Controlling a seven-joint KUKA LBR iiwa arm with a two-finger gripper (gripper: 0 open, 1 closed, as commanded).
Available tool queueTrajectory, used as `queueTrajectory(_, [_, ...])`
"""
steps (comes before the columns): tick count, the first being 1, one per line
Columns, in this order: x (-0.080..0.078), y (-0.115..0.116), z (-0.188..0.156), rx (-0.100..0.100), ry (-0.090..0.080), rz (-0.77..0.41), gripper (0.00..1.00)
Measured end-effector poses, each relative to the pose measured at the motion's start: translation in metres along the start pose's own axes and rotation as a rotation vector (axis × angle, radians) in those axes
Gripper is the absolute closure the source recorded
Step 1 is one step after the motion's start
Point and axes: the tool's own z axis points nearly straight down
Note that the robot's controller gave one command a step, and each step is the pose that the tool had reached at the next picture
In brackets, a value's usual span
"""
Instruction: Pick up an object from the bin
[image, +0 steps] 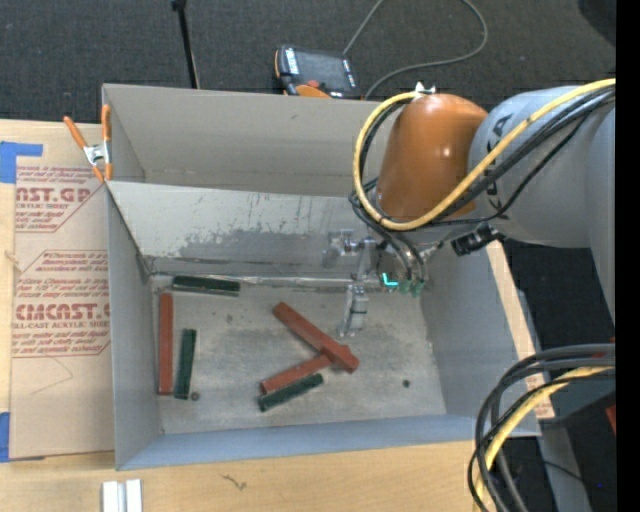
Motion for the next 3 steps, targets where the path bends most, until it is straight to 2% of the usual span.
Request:
queueTrajectory(1, [0.032,0.022,0.099,0.0,0.002,0.112,0.0])
queueTrajectory(2, [0.028,0.022,0.094,-0.002,-0.01,0.112,1.0])
queueTrajectory(3, [0.05,-0.018,-0.049,0.0,-0.014,0.187,1.0])
